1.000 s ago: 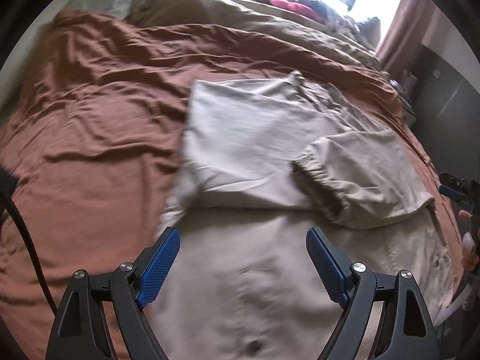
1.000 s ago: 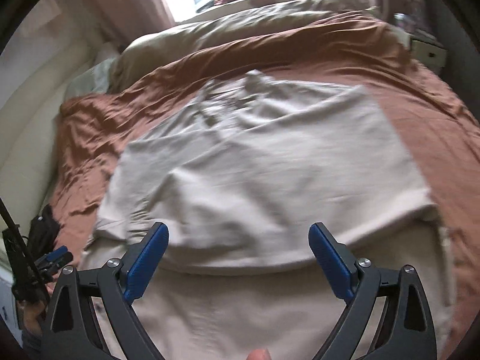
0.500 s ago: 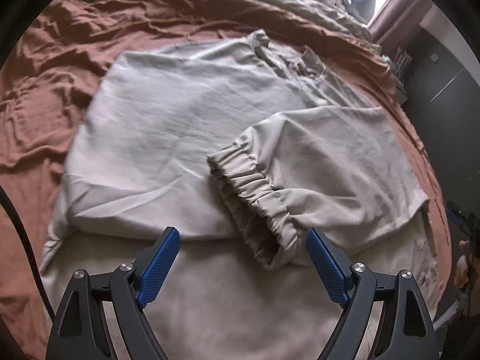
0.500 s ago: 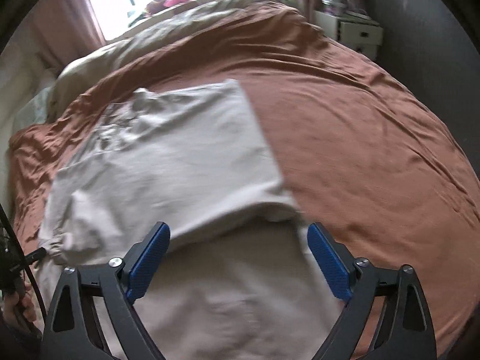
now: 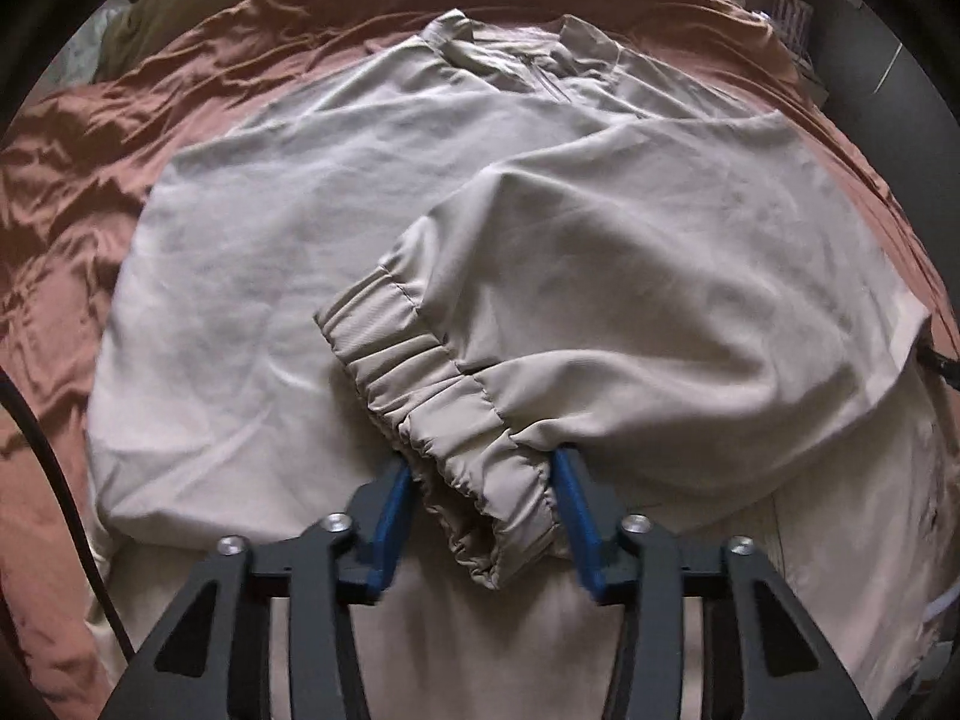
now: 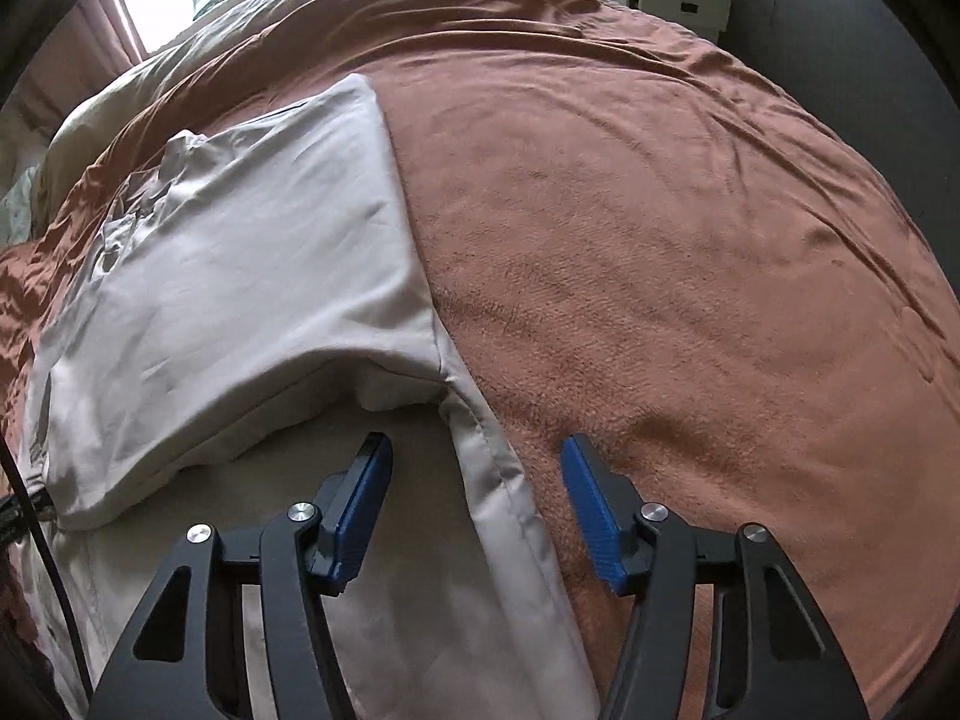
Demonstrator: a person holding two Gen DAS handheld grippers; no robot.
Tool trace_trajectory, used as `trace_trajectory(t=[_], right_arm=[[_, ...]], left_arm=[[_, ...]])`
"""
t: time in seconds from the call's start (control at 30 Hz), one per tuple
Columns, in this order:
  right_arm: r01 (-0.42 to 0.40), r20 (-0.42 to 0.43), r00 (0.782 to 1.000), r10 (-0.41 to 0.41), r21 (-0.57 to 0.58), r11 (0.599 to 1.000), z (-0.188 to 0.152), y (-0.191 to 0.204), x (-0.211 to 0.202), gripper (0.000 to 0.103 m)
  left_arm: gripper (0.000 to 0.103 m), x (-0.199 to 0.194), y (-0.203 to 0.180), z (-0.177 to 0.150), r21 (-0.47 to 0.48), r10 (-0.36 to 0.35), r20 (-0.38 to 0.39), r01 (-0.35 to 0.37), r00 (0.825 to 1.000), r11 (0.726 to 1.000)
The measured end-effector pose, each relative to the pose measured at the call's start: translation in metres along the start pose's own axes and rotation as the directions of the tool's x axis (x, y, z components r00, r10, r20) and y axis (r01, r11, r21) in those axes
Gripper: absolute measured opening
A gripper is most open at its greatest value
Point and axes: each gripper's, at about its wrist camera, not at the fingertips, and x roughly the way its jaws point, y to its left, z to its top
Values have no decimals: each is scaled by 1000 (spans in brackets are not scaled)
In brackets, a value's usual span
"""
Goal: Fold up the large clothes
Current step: 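Grasp the elastic cuff with the left gripper and straighten it on the folded jacket, then raise both grippers and move them to the drawstring hem of the jacket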
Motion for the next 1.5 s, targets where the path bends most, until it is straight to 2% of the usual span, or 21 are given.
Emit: trace_trajectory(t=[0.13,0.17,0.33,0.43,0.5,0.57,0.63,0.73,0.8,0.87,1.0,1.1,1.23,1.27,1.33,1.4,1.43,1.5], right_arm=[[-5,13,1000,5,12,1000,7,-5,3,57],[-6,15,1000,6,14,1000,9,-7,3,57],[12,12,1000,-12,0,1000,12,-10,15,57],[15,18,1000,-15,31,999,13,-16,20,54],[5,17,1000,-6,56,998,13,-19,21,54],[10,14,1000,-11,49,999,13,-16,18,54],[-19,5,1000,19,45,999,11,-14,12,54],[-62,26,998,61,35,997,5,-15,-6,54],[-59,54,997,60,-28,998,-2,-9,-21,54],[-54,77,995,60,-80,995,-11,-3,-35,54],[-78,98,991,91,-129,989,-32,0,-62,54],[-83,124,987,103,-158,984,-48,1,-83,55],[-111,171,975,143,-180,977,-71,1,-117,55],[-112,183,972,146,-185,976,-80,-1,-128,55],[-109,219,964,152,-197,974,-94,-5,-146,62],[-85,266,953,141,-210,974,-110,-9,-165,85],[-75,286,949,136,-216,974,-118,-11,-173,87],[-73,312,939,143,-226,971,-136,-16,-187,88]], left_arm=[[25,-10,11,14,-12,32,13,-31,999,999],[18,-12,13,18,-12,44,15,-44,999,999],[18,-3,22,25,-6,48,-5,-48,999,999],[25,7,24,19,-5,60,-9,-60,998,998],[33,8,26,16,-16,56,-2,-56,998,998],[37,3,27,14,-27,43,8,-43,999,999],[40,-5,30,12,-30,21,9,-21,1000,999],[53,-29,38,7,-46,-6,53,8,999,999],[66,-44,43,1,-54,-14,90,19,996,998],[74,-61,48,-6,-58,-22,128,30,992,998],[76,-93,60,-26,-65,-43,192,56,980,996],[76,-118,66,-44,-67,-83,244,102,966,993],[77,-161,70,-73,-42,-71,362,92,930,995],[80,-173,72,-83,-43,-67,395,91,916,995],[89,-194,75,-100,-48,-56,456,87,888,995],[95,-214,77,-122,-30,-67,534,99,843,995],[97,-225,77,-135,-12,-72,573,96,817,995],[102,-243,73,-160,-4,-28,629,39,777,999]])
